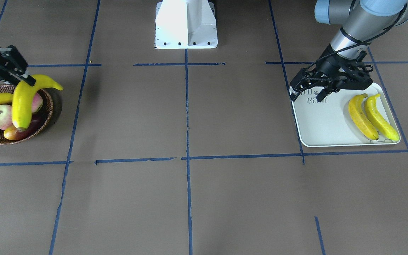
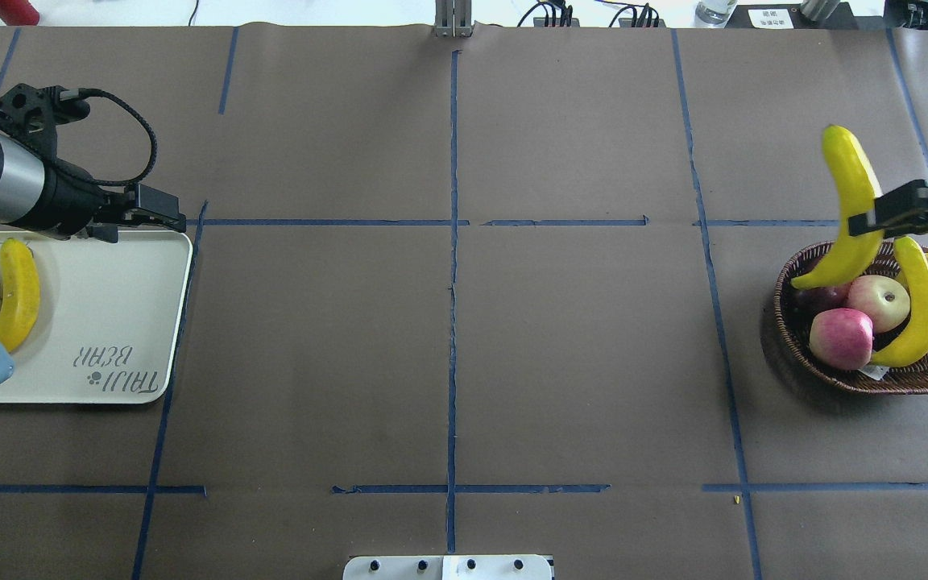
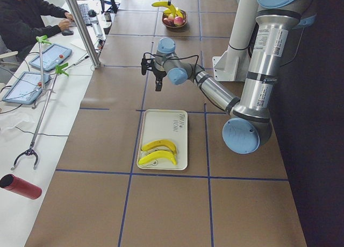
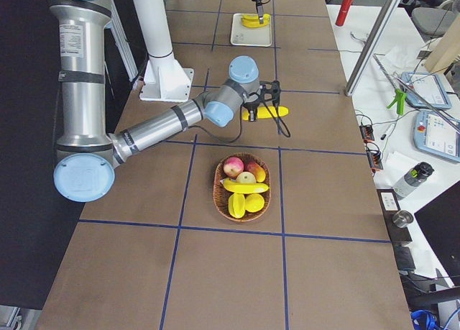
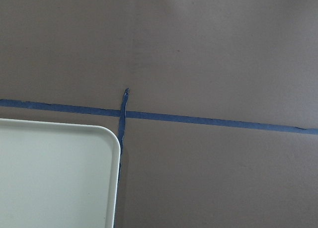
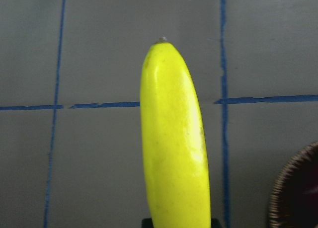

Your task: Transfer all bananas from basket to plate

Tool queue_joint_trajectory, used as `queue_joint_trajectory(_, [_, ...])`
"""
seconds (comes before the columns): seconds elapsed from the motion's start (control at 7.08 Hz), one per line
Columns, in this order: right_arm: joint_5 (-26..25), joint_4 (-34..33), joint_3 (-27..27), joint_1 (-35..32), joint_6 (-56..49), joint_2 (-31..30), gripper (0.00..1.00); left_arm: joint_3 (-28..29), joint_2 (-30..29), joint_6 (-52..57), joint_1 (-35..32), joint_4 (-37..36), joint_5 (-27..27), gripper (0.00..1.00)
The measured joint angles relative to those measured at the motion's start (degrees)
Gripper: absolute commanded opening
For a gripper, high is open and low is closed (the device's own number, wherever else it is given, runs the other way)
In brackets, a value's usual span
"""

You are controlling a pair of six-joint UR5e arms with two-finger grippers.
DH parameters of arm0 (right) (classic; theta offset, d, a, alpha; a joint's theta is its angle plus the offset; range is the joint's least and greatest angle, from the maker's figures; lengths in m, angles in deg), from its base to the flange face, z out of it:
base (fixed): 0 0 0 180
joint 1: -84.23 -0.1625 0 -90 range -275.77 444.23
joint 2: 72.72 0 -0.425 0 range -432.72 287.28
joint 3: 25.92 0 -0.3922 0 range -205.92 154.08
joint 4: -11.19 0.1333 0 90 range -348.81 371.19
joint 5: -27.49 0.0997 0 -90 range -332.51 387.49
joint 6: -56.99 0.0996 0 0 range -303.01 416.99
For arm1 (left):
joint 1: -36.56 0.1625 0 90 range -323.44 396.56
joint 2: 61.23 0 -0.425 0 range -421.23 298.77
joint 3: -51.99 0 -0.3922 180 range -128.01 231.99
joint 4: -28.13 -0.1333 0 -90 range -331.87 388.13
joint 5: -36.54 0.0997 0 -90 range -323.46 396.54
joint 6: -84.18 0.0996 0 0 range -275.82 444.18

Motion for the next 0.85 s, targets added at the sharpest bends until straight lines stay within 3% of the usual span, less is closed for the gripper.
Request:
queue_joint_trajectory(0.14, [-2.48, 0.33, -1.05, 5.3, 7.15, 6.54, 0.0, 0.59, -1.89, -5.3, 1.34, 3.44, -0.03, 0.97])
queue_joint_trajectory(0.42, [-12.83, 0.6, -1.85, 16.84, 16.22, 16.05, 0.0, 2.36, -5.23, -16.54, 4.9, 12.62, 0.0, 0.95])
queue_joint_trajectory(0.71, [-22.11, 1.95, -2.2, 26.56, 18.15, 20.88, 0.0, 3.05, -10.36, -24.31, 6.1, 15.54, -0.01, 0.97])
queue_joint_trajectory(0.85, [-24.13, 3.51, -2.21, 29.39, 18.33, 21.64, 0.0, 3.21, -12.55, -26.79, 7.29, 15.88, 0.12, 0.97])
